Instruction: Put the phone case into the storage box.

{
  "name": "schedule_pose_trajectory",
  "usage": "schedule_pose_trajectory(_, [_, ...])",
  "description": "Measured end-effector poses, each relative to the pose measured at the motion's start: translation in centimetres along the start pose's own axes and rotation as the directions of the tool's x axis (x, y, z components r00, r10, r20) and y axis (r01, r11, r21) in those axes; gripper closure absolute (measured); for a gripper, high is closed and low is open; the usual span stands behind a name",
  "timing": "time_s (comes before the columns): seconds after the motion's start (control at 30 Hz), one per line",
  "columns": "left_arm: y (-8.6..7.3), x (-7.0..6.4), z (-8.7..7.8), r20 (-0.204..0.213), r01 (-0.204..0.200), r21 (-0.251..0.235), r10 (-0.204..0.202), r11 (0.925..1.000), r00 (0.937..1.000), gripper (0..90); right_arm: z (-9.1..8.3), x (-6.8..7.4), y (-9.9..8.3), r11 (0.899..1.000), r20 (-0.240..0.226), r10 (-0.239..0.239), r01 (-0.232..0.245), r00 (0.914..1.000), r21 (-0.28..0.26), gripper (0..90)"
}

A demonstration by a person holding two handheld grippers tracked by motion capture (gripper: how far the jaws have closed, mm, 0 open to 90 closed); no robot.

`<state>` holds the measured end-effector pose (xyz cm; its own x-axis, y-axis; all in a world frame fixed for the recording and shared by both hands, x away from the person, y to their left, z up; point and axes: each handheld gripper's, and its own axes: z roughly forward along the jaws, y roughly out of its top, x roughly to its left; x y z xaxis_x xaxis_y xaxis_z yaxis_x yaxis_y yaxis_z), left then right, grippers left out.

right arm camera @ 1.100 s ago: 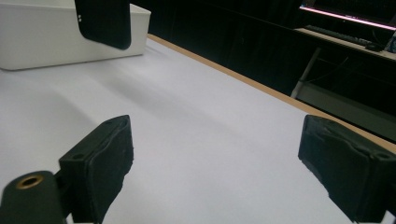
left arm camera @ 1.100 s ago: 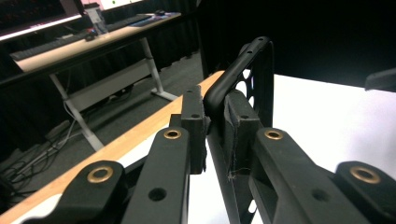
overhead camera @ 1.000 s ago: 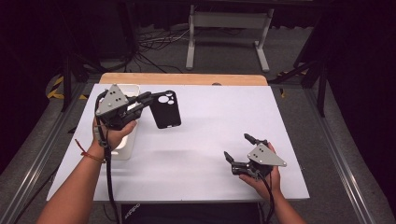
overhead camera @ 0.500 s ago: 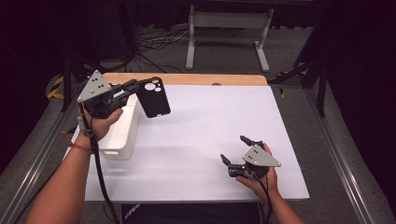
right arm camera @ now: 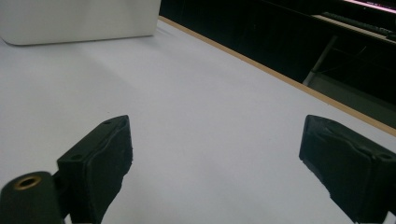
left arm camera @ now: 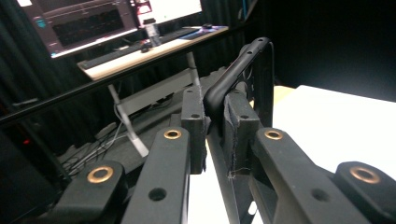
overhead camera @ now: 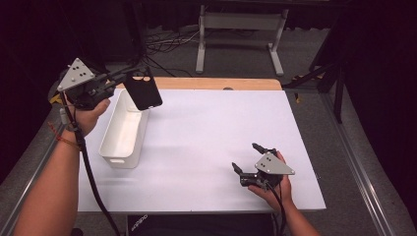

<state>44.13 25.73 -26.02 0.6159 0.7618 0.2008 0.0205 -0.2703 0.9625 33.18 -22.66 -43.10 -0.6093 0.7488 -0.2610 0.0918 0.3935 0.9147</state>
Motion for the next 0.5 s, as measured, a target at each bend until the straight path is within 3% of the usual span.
schedule_pose_trajectory(0.3, [-1.5, 3.9, 0.0, -0.071, 0.01, 0.028, -0.008, 0.9996, 0.9974, 80.8, 0.2, -0.1, -0.2, 1.0, 0.001, 0.009, -0.009, 1.0, 0.019, 10.3])
schedule_pose_trajectory(0.43, [-2.6, 5.6, 0.5, -0.079, 0.035, 0.028, -0.033, 0.999, 0.9964, 80.8, 0.2, -0.1, -0.3, 1.0, 0.001, 0.01, -0.01, 1.0, 0.023, 10.3])
schedule_pose_trajectory(0.5, [-3.1, 6.2, 0.9, -0.091, 0.024, 0.042, -0.02, 0.9988, 0.9957, 80.8, 0.3, -0.1, -0.4, 1.0, 0.004, 0.01, -0.01, 0.9999, 0.029, 10.3])
